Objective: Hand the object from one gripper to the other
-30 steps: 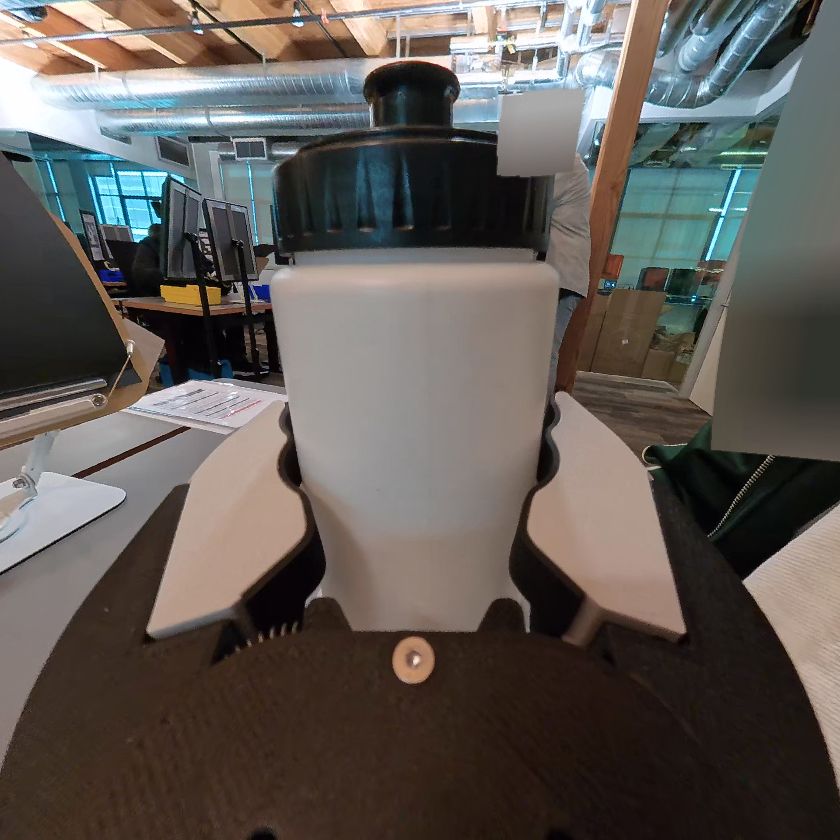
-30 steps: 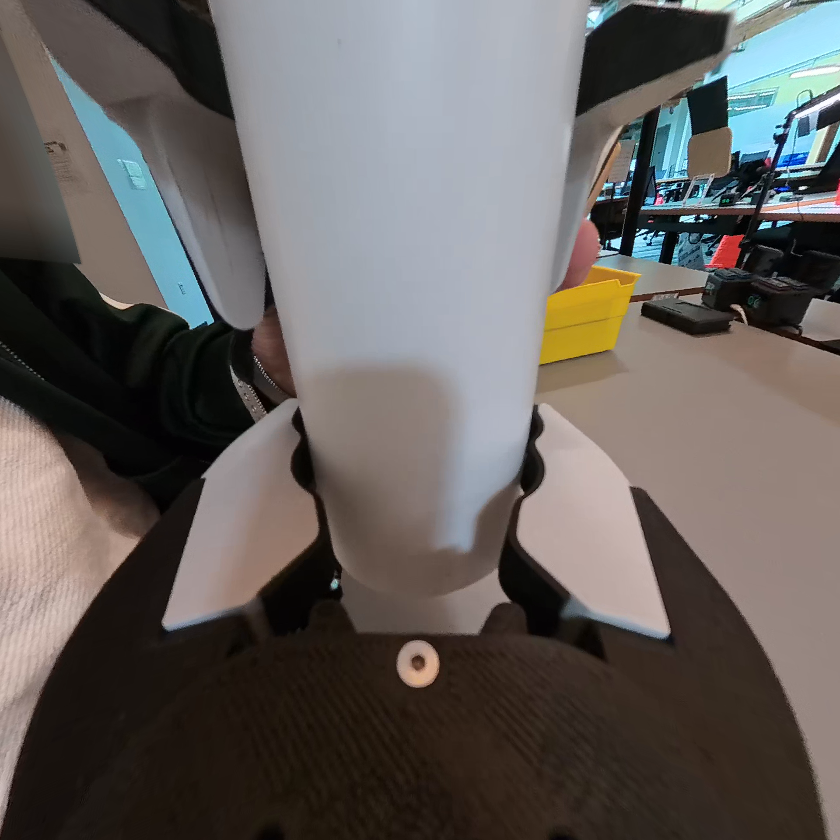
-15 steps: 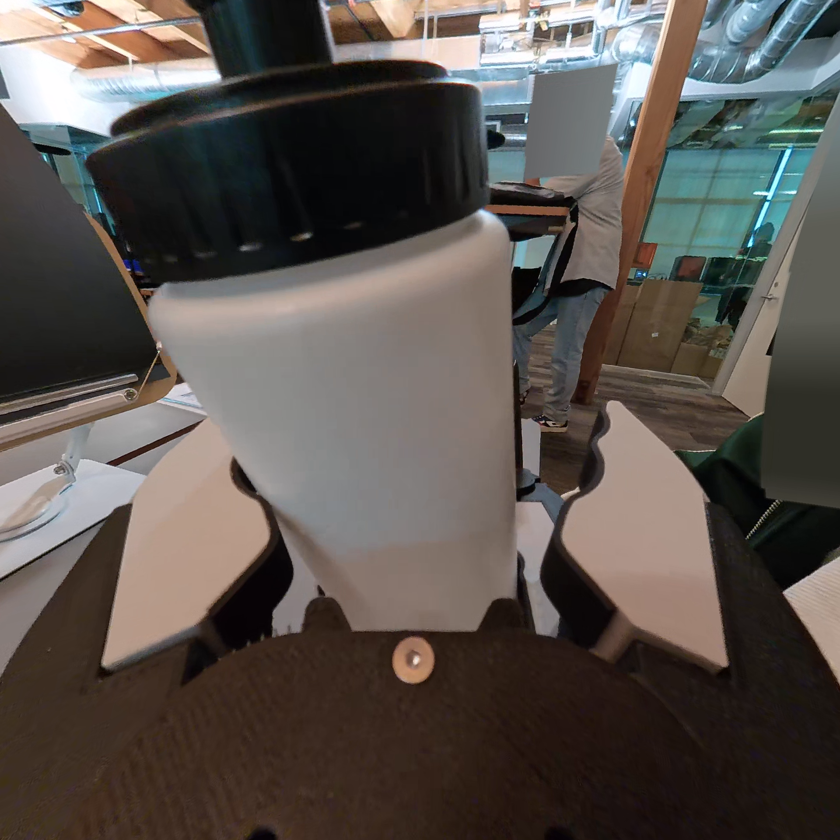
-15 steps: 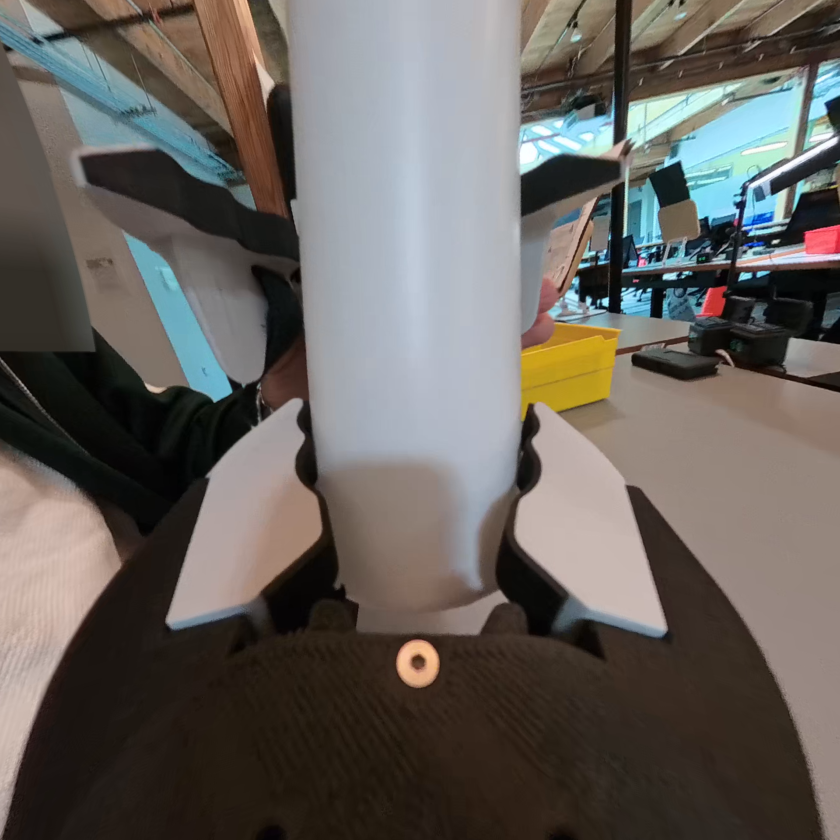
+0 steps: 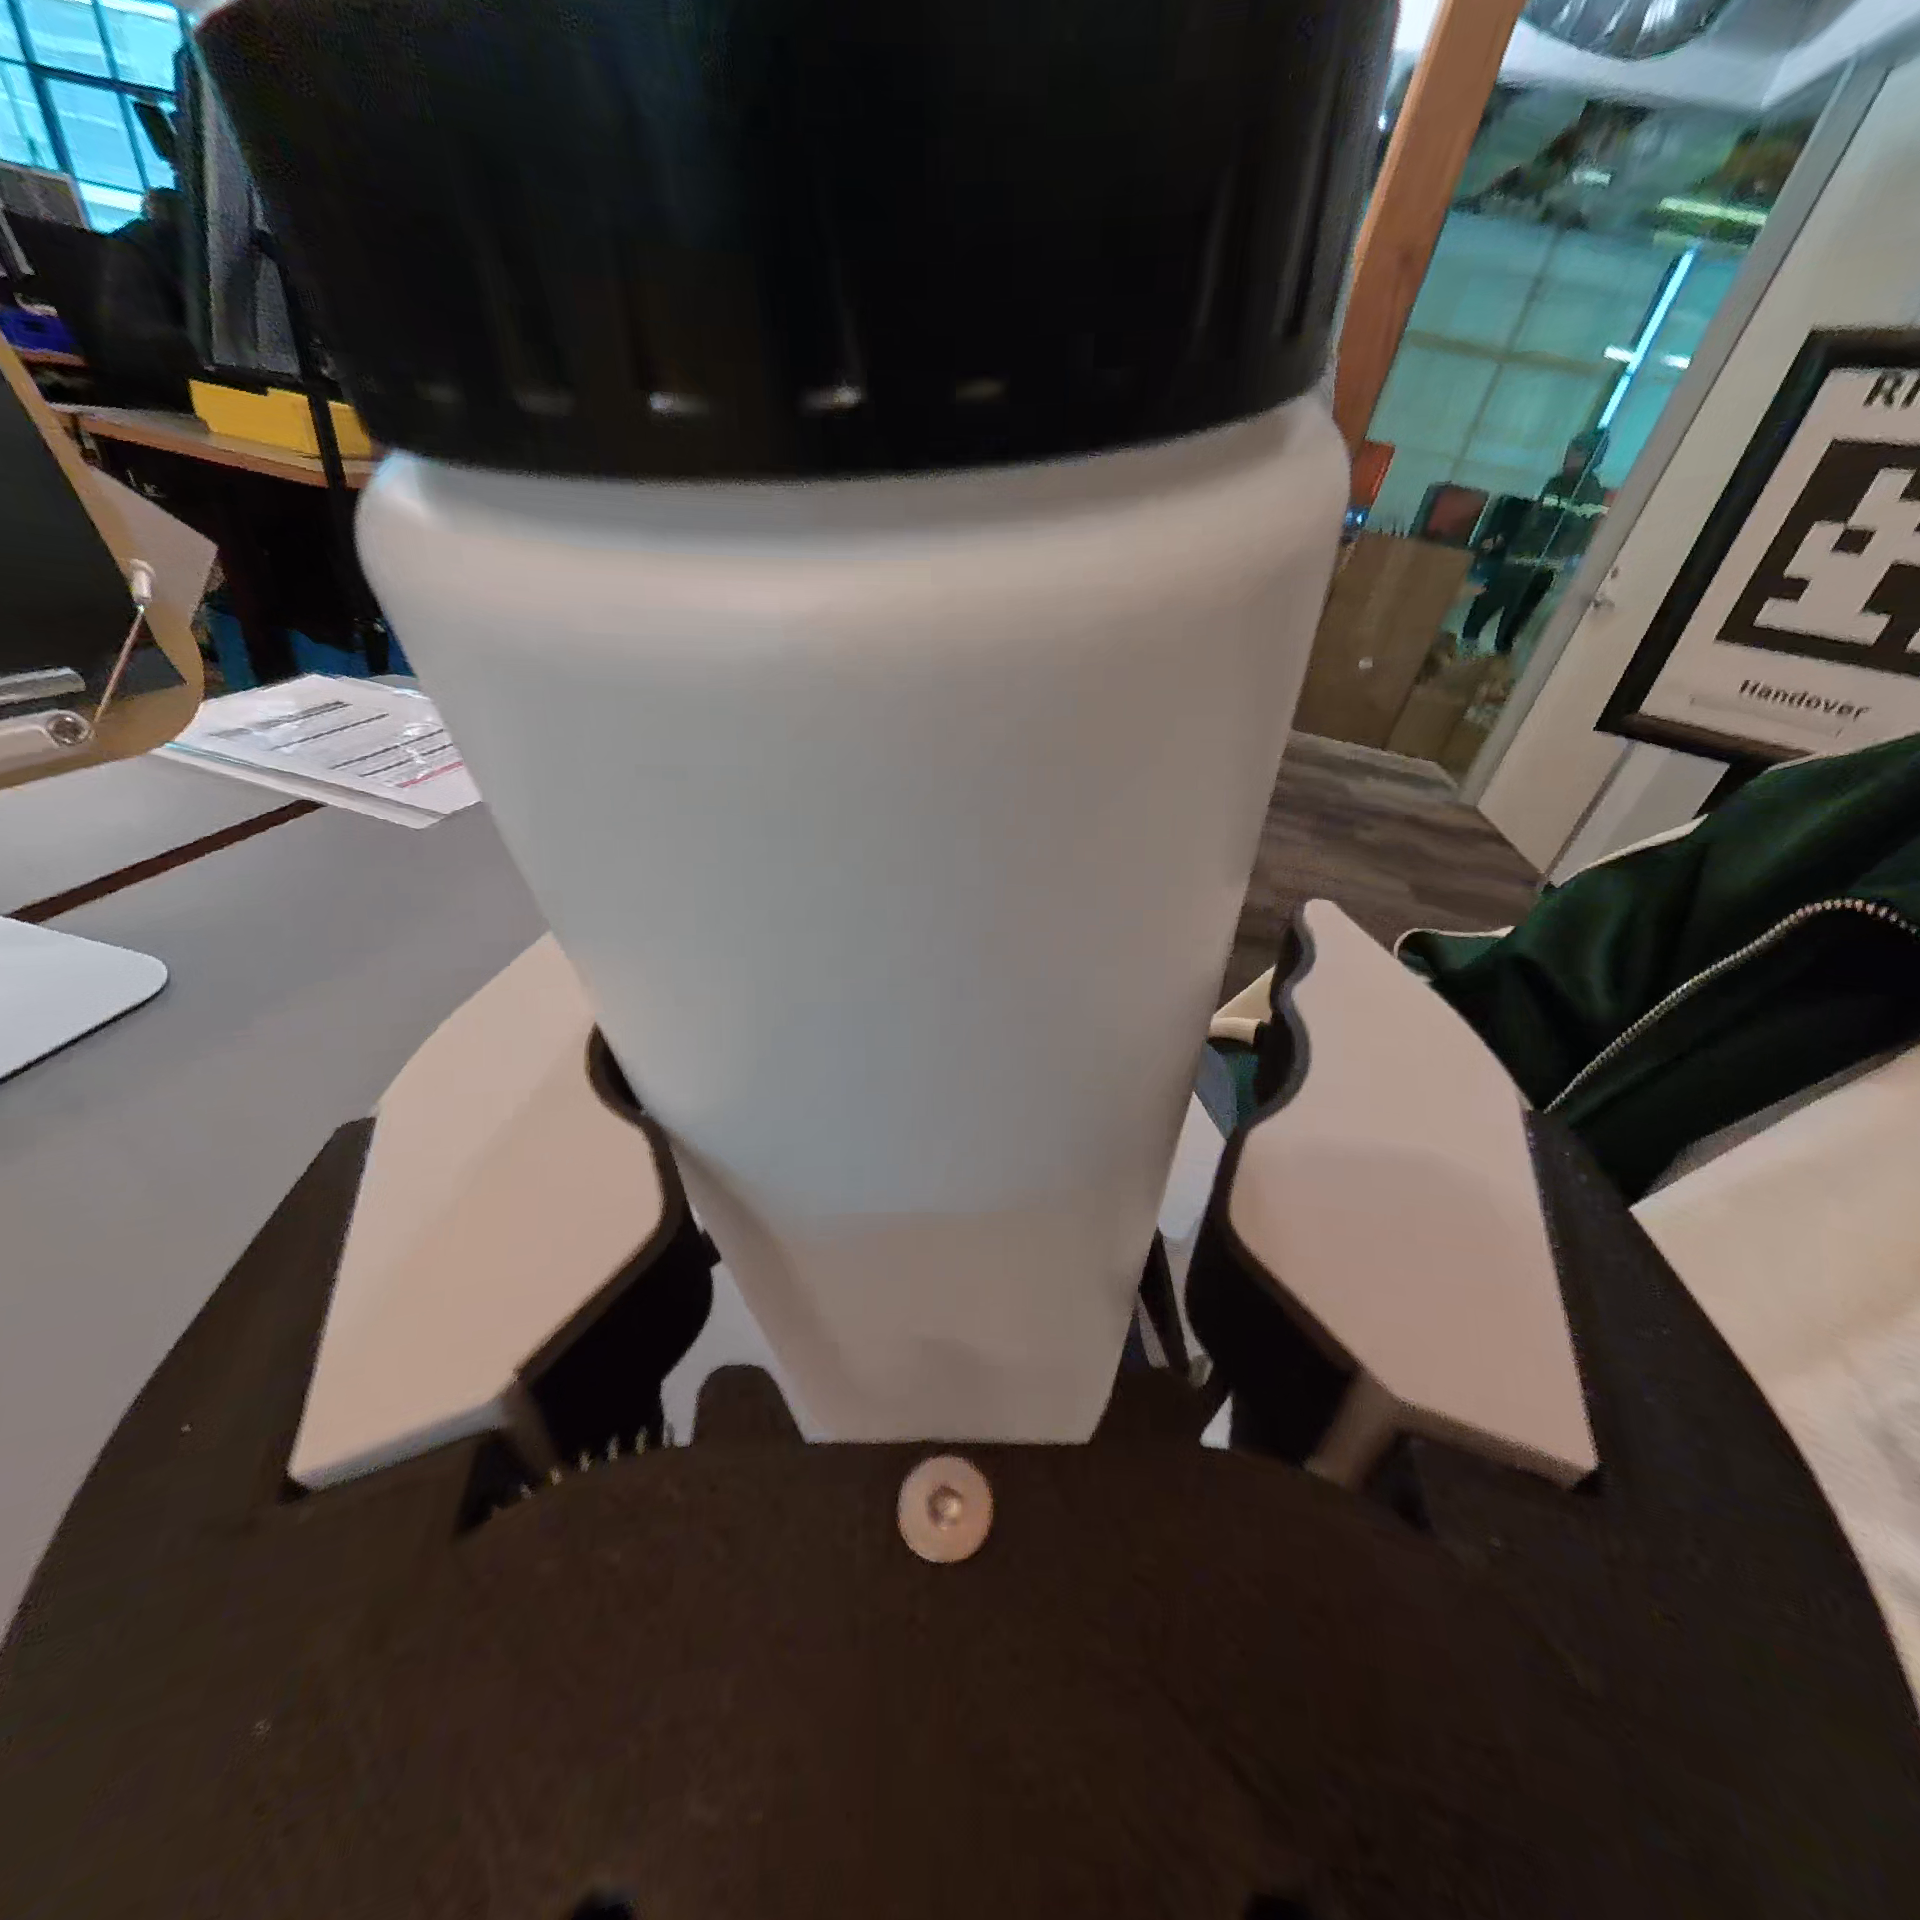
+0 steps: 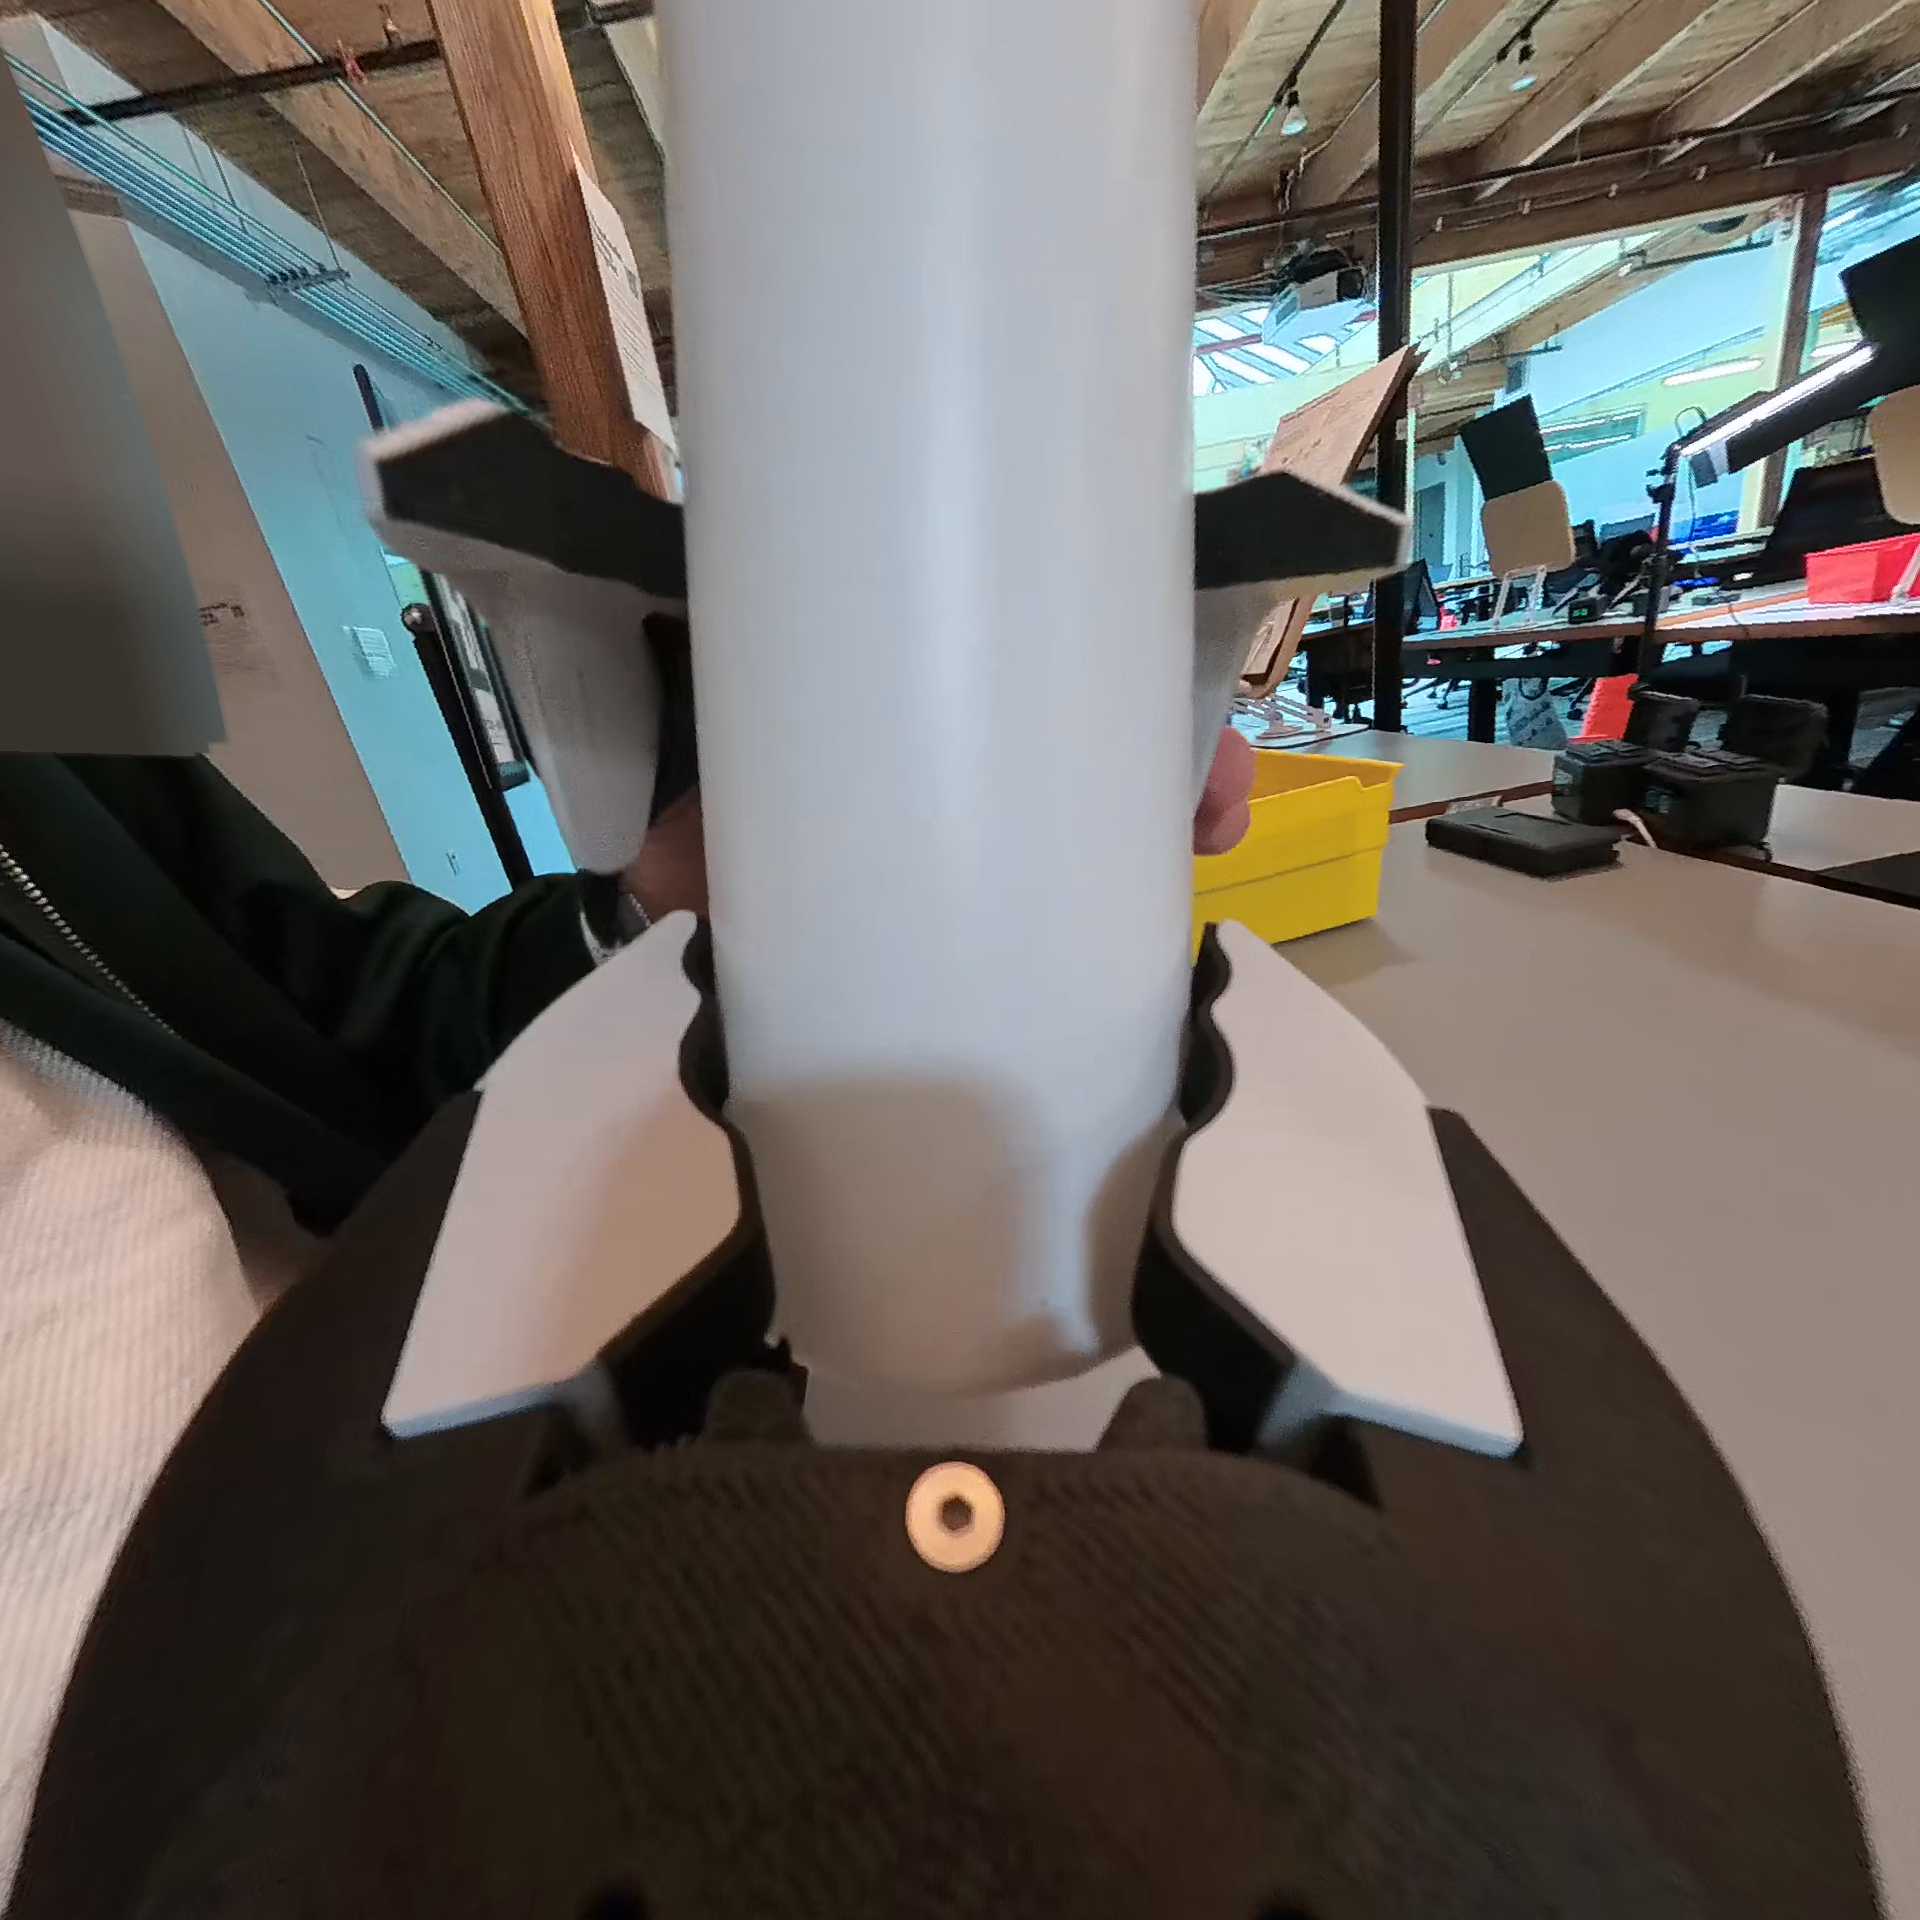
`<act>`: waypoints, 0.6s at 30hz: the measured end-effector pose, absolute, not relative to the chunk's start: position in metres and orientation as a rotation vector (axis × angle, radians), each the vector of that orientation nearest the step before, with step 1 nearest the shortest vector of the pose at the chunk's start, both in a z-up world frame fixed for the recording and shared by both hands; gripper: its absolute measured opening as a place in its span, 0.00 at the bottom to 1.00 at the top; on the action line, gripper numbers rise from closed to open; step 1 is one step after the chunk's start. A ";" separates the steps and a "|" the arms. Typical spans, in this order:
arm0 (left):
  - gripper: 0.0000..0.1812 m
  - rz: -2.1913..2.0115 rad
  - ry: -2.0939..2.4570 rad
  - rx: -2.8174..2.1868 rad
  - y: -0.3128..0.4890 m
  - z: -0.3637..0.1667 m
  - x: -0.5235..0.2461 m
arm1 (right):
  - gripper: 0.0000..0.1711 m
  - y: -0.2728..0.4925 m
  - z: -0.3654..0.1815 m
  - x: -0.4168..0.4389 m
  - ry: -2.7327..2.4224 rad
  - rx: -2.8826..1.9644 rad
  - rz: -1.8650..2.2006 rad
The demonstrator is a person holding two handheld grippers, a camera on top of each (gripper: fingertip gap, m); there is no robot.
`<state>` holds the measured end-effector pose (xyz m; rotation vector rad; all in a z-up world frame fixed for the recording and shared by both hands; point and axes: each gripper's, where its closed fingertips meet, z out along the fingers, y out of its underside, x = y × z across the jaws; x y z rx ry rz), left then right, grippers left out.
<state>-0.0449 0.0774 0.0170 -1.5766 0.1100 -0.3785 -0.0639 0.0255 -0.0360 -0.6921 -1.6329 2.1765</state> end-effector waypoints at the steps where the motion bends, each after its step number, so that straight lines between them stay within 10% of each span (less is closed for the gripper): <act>1: 0.62 -0.366 0.120 -1.574 0.077 0.017 -0.045 | 0.51 0.025 -0.036 -0.063 -1.634 -0.682 2.176; 18: 0.57 -0.213 0.147 -1.634 0.079 -0.007 -0.061 | 0.63 0.120 0.020 -0.078 -1.405 -0.769 2.008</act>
